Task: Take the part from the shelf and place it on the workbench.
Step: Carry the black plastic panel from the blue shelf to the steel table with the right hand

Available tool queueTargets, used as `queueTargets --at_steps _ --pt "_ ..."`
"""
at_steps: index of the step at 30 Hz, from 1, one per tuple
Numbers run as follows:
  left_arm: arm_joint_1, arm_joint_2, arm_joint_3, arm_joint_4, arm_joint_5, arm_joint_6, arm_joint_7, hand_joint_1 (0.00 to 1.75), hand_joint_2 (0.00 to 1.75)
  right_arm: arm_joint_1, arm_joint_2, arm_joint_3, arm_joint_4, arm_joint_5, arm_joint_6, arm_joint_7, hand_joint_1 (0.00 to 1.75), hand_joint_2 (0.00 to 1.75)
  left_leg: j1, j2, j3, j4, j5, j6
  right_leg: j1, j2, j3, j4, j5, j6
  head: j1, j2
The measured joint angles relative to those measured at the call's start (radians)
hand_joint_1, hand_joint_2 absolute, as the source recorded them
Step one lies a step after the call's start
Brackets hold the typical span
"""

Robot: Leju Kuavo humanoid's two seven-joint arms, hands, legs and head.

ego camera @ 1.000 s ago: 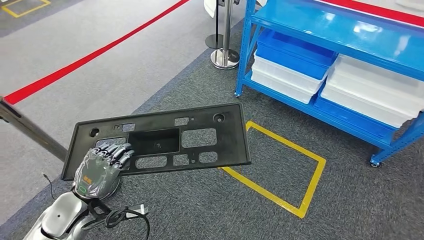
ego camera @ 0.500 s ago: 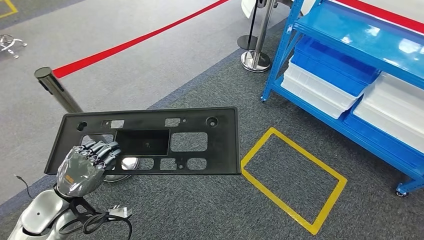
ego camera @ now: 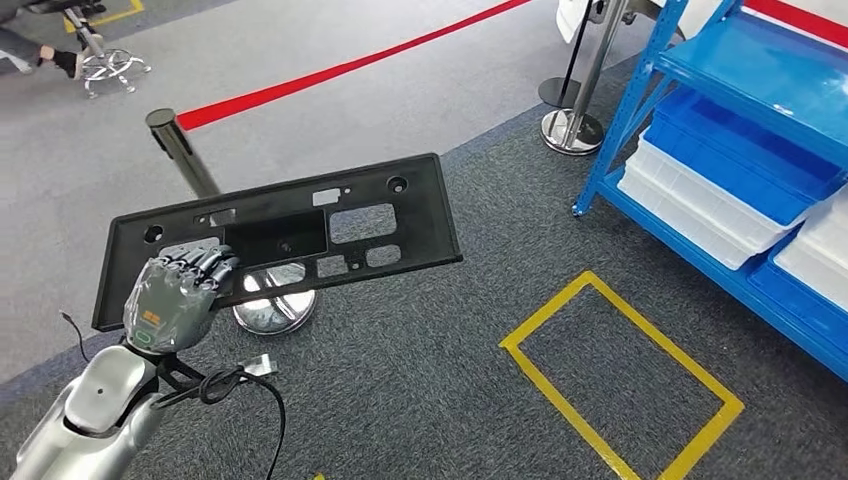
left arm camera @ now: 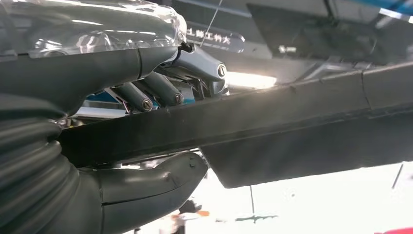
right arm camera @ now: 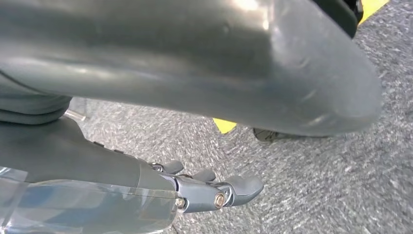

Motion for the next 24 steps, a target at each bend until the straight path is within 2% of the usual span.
queueTargets --at_steps 1,2,4,5,7,8,10,11,12,13,14,15,16,17,18,20,21,22,23,24 --pt "-0.002 0.005 -0.007 0.005 -0.001 0.000 0.004 1.75 1.75 -0.001 0.004 -0.004 0.000 -0.003 -0.003 0.002 0.00 0.00 -0.002 0.009 0.034 -0.058 0.030 0.005 0.002 -0.012 0.001 0.000 -0.001 0.000 0.000 0.000" --pt "-0.006 0.009 -0.012 0.009 -0.002 0.000 0.009 1.75 1.75 -0.002 0.008 -0.008 0.000 -0.007 -0.005 0.003 0.00 0.00 -0.006 0.032 0.072 -0.128 0.053 0.012 0.005 -0.024 0.002 0.000 -0.003 0.000 0.000 0.000" --pt "-0.015 0.015 -0.018 0.014 -0.007 0.000 0.023 1.75 1.75 -0.004 0.016 -0.015 0.000 -0.014 -0.010 0.000 0.00 0.00 -0.018 0.071 0.122 -0.227 0.077 0.029 0.012 -0.046 0.003 0.002 -0.006 0.006 0.000 0.000" --pt "-0.018 0.019 -0.020 0.016 -0.010 -0.001 0.031 1.75 1.75 -0.006 0.019 -0.018 0.000 -0.016 -0.013 -0.004 0.00 0.00 -0.023 0.078 0.127 -0.243 0.076 0.035 0.014 -0.058 0.003 0.001 -0.007 0.009 0.000 0.000" --pt "-0.015 0.030 -0.023 0.017 -0.012 -0.004 0.044 1.75 1.75 -0.009 0.027 -0.022 0.000 -0.018 -0.017 -0.014 0.00 0.00 -0.023 0.054 0.126 -0.250 0.083 0.046 0.016 -0.077 0.006 0.000 -0.009 0.017 0.000 0.000" --pt "-0.012 0.035 -0.024 0.017 -0.015 -0.006 0.050 1.75 1.75 -0.011 0.030 -0.023 0.000 -0.018 -0.019 -0.021 0.00 0.00 -0.020 0.041 0.127 -0.256 0.087 0.051 0.015 -0.069 0.006 0.006 -0.017 0.022 0.000 0.000" --pt "-0.008 0.041 -0.026 0.017 -0.021 -0.008 0.059 1.75 1.75 -0.010 0.035 -0.025 0.000 -0.016 -0.022 -0.032 0.00 0.00 -0.013 0.019 0.128 -0.267 0.097 0.060 0.010 -0.016 -0.019 0.067 -0.059 0.031 0.000 0.000" --pt "-0.008 0.041 -0.027 0.017 -0.024 -0.010 0.063 1.75 1.75 -0.009 0.038 -0.025 0.000 -0.015 -0.025 -0.034 0.00 0.00 -0.013 0.007 0.126 -0.268 0.099 0.063 0.006 0.016 -0.046 0.124 -0.091 0.034 0.000 0.000" --pt "-0.007 0.042 -0.028 0.017 -0.027 -0.011 0.066 1.75 1.75 -0.007 0.040 -0.025 0.001 -0.014 -0.029 -0.035 0.00 0.00 -0.013 -0.005 0.124 -0.267 0.101 0.065 0.003 0.034 -0.078 0.189 -0.120 0.036 0.000 0.000" --pt "-0.004 0.043 -0.029 0.017 -0.031 -0.012 0.069 1.75 1.75 -0.007 0.043 -0.025 0.001 -0.012 -0.033 -0.033 0.00 0.00 -0.013 -0.018 0.122 -0.266 0.101 0.067 0.001 0.043 -0.105 0.242 -0.137 0.038 0.000 0.000" --pt "0.000 0.043 -0.031 0.017 -0.035 -0.014 0.071 1.75 1.75 -0.006 0.046 -0.025 0.001 -0.009 -0.036 -0.030 0.00 0.00 -0.013 -0.033 0.121 -0.265 0.102 0.066 -0.002 0.048 -0.119 0.265 -0.134 0.040 0.000 0.000" --pt "0.003 0.045 -0.031 0.017 -0.039 -0.015 0.074 1.75 1.75 -0.005 0.048 -0.025 0.001 -0.007 -0.038 -0.027 0.00 0.00 -0.012 -0.047 0.120 -0.262 0.101 0.066 -0.004 0.051 -0.116 0.253 -0.113 0.042 0.000 0.000" --pt "0.006 0.047 -0.032 0.017 -0.041 -0.016 0.076 1.75 1.75 -0.005 0.050 -0.025 0.002 -0.005 -0.040 -0.025 0.00 0.00 -0.012 -0.061 0.120 -0.259 0.101 0.064 -0.008 0.058 -0.097 0.208 -0.077 0.043 0.000 0.000" --pt "0.007 0.048 -0.032 0.017 -0.042 -0.017 0.078 1.75 1.75 -0.004 0.051 -0.025 0.002 -0.004 -0.041 -0.023 0.00 0.00 -0.010 -0.074 0.120 -0.256 0.099 0.061 -0.013 0.078 -0.070 0.144 -0.040 0.043 0.000 0.000" --pt "0.007 0.050 -0.032 0.017 -0.043 -0.017 0.080 1.75 1.75 -0.003 0.051 -0.025 0.002 -0.003 -0.041 -0.023 0.00 0.00 -0.011 -0.086 0.116 -0.250 0.097 0.056 -0.018 0.106 -0.045 0.085 -0.015 0.043 0.000 0.000" --pt "0.009 0.056 -0.031 0.013 -0.045 -0.017 0.087 1.75 1.75 -0.003 0.055 -0.025 0.002 0.001 -0.040 -0.023 0.00 0.00 -0.009 -0.110 0.107 -0.244 0.097 0.041 -0.020 0.144 -0.020 0.025 0.001 0.042 0.000 0.000" --pt "0.014 0.062 -0.031 0.009 -0.047 -0.018 0.092 1.75 1.75 -0.004 0.057 -0.024 0.002 0.003 -0.038 -0.024 0.00 0.00 -0.008 -0.121 0.103 -0.244 0.099 0.033 -0.017 0.144 -0.018 0.020 -0.001 0.039 0.000 0.000" --pt "0.023 0.070 -0.029 0.003 -0.049 -0.019 0.096 1.75 1.75 -0.005 0.060 -0.024 0.002 0.006 -0.037 -0.026 0.00 0.00 -0.004 -0.132 0.100 -0.246 0.102 0.025 -0.017 0.131 -0.018 0.018 0.001 0.034 0.000 0.000" --pt "0.034 0.078 -0.026 -0.004 -0.051 -0.020 0.101 1.75 1.75 -0.006 0.063 -0.023 0.002 0.008 -0.037 -0.029 0.00 0.00 -0.003 -0.125 0.097 -0.242 0.100 0.020 -0.016 0.119 -0.015 0.013 0.004 0.027 0.000 0.000" --pt "0.042 0.087 -0.022 -0.011 -0.051 -0.021 0.104 1.75 1.75 -0.005 0.066 -0.023 0.001 0.011 -0.036 -0.033 0.00 0.00 -0.002 -0.105 0.088 -0.226 0.090 0.016 -0.017 0.106 -0.012 0.008 0.007 0.019 0.000 0.000"
